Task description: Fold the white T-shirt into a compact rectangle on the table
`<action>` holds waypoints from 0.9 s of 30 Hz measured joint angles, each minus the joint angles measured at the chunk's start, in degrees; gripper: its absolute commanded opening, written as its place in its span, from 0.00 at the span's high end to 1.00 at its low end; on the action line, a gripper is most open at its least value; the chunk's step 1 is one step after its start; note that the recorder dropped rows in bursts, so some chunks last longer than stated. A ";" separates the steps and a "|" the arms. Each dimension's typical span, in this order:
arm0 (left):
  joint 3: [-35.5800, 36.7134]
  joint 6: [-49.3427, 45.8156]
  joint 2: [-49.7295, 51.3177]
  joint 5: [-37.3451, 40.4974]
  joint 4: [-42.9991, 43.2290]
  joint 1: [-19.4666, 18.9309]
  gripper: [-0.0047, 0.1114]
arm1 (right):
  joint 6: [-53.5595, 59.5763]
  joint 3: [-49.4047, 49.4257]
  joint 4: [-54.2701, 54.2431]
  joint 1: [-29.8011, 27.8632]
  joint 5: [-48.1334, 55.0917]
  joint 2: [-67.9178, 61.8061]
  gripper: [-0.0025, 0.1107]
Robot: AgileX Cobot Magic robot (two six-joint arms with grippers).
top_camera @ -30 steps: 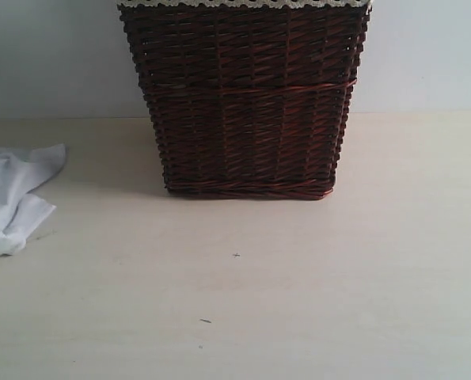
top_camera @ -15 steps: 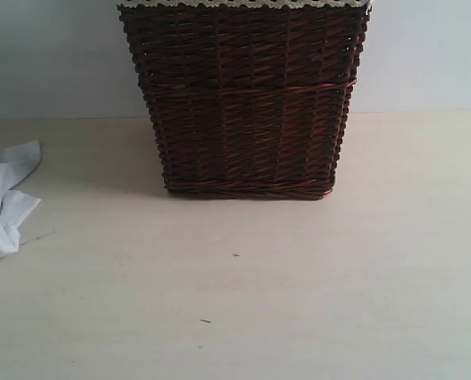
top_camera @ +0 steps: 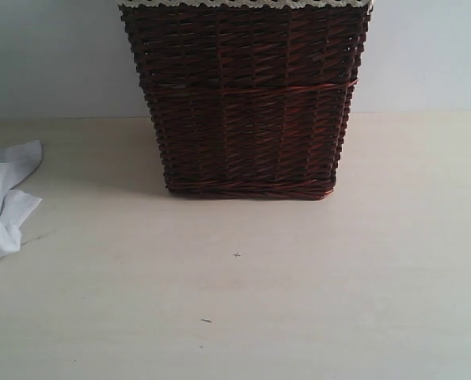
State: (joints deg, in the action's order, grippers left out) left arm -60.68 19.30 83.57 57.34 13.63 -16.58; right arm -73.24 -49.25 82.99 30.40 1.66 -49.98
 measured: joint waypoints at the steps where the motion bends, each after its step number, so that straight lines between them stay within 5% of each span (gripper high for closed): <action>1: 2.10 0.17 -1.51 -0.75 -1.20 -3.19 0.48 | 0.00 0.00 -0.49 0.00 0.00 0.00 0.46; 5: 9.92 -0.69 -4.89 -5.23 -4.86 -15.27 0.48 | 0.00 0.00 -1.42 0.00 -0.13 0.00 0.46; 6: 13.84 -1.00 -5.00 -8.98 -8.74 -21.29 0.48 | 0.00 0.00 -1.59 0.00 -0.56 0.00 0.46; 11: 21.90 -8.29 -1.46 -25.43 -23.56 -31.45 0.48 | 0.00 0.00 -1.96 0.00 -4.66 0.00 0.46; 24: 14.94 -10.38 13.03 -31.54 -24.75 -34.12 0.48 | -1.46 0.00 -2.06 0.00 -6.04 0.00 0.46; 27: 14.88 -14.93 16.93 -33.71 -31.60 -34.12 0.48 | -1.46 0.00 -2.06 0.00 -6.04 0.00 0.46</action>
State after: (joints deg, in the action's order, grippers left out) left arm -45.80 4.37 100.50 23.63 -17.97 -50.70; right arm -74.69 -49.25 80.92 30.40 -4.38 -49.98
